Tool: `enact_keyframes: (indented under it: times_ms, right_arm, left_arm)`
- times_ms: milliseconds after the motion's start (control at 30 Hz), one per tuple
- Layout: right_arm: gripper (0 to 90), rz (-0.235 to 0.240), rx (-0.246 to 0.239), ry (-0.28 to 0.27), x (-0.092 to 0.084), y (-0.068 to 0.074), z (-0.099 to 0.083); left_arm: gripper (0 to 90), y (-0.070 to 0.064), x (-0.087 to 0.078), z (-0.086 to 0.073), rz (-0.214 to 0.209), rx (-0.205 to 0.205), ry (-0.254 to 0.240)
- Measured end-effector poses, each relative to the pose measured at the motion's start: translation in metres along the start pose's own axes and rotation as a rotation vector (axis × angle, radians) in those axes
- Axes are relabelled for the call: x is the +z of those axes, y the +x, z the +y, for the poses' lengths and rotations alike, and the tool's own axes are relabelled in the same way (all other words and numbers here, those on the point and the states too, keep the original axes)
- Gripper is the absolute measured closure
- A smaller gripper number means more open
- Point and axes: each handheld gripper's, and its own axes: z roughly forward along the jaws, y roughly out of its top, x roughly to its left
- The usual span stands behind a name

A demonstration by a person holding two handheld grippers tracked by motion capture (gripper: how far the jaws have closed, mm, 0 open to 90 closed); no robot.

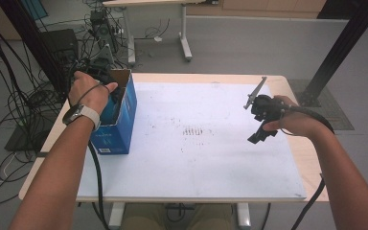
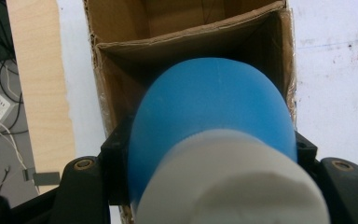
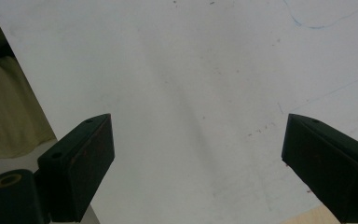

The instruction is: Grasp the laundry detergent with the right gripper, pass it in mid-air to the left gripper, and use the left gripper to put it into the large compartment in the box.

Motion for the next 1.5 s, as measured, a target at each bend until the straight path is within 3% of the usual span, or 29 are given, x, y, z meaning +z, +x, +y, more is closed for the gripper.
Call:
enact_keyframes:
  times_ms: [533, 1200, 1500]
  right_arm:
    - [9.2, 0.008, 0.008, 0.005, 0.003, 0.001, -0.002]
    - [9.0, 0.011, 0.016, 0.012, 0.005, 0.001, -0.003]
    - [9.0, 0.007, 0.013, 0.011, 0.004, 0.002, 0.000]
  left_arm:
    - [38.2, -0.003, 0.016, -0.002, 0.008, 0.025, 0.020]
    - [38.2, -0.001, 0.039, -0.007, -0.013, 0.032, 0.047]
    - [38.1, 0.002, 0.039, -0.008, -0.024, 0.028, 0.039]
